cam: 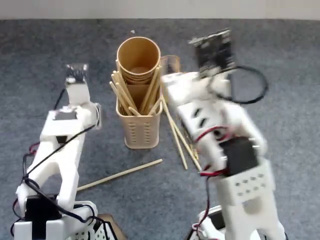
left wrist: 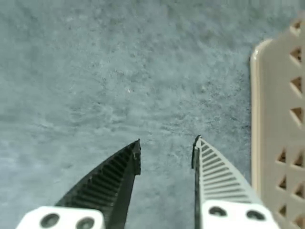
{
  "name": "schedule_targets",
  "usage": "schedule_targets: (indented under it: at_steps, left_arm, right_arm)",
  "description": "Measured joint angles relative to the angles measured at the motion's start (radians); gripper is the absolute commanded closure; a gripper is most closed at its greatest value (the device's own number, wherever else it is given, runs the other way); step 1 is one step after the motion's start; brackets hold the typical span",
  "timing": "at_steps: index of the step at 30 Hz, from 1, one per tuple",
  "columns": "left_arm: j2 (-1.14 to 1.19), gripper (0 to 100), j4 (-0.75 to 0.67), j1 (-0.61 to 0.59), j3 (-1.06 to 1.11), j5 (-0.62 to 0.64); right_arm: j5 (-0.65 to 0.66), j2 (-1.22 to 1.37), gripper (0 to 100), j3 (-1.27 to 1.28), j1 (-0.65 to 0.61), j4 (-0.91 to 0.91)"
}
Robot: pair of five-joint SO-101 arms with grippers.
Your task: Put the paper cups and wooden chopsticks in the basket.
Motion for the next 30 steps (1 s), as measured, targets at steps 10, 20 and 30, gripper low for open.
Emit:
schedule_targets:
  at_steps: [10, 20, 30]
  left_arm:
    - [0.000, 80, 0.802, 0.025, -0.402, -0.463]
    - [-0.009, 80, 0.947, 0.161, -0.259, -0.804]
    - [-0.032, 80, 0.853, 0.147, -0.129, -0.858]
  right_arm:
    - [0.086, -0.187, 81.6, 0.089, 0.365, 0.477]
    - [0.245, -0.824, 81.6, 0.876, 0.359, 0.399]
    - [0.281, -1.025, 81.6, 1.079, 0.414, 0.371]
